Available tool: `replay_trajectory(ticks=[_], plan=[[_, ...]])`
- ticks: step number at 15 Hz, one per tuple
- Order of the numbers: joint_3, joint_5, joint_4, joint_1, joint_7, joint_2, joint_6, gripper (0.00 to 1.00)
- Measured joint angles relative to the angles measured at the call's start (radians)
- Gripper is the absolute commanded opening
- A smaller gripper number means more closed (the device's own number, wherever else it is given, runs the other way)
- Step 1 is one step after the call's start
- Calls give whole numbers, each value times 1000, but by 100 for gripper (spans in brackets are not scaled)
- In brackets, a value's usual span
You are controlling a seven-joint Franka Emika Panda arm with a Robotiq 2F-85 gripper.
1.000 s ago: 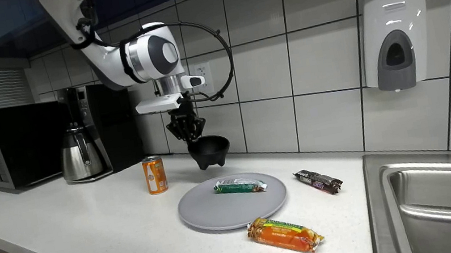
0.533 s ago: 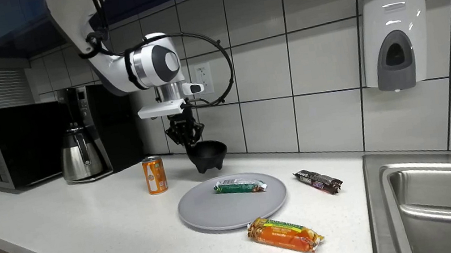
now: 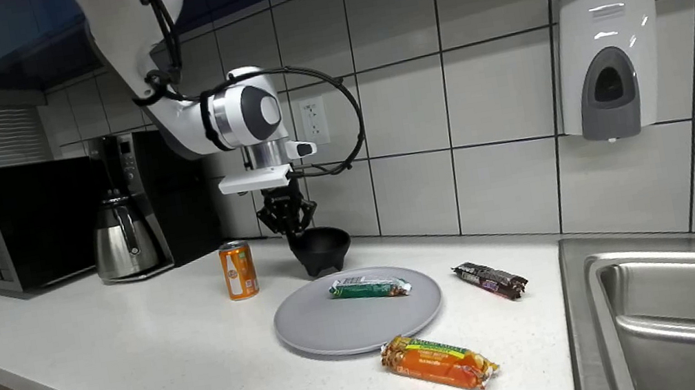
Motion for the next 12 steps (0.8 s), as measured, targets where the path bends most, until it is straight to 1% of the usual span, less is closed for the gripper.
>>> replay_trajectory(ticks=[2, 3, 4, 5, 12], plan=[[0, 0, 13, 0, -11, 14, -4, 2], [0, 0, 20, 0, -14, 20, -7, 34], [1, 0, 26, 0, -18, 26, -10, 35], [1, 0, 32, 0, -21, 32, -13, 40], [0, 0, 59, 1, -28, 49, -20, 93]])
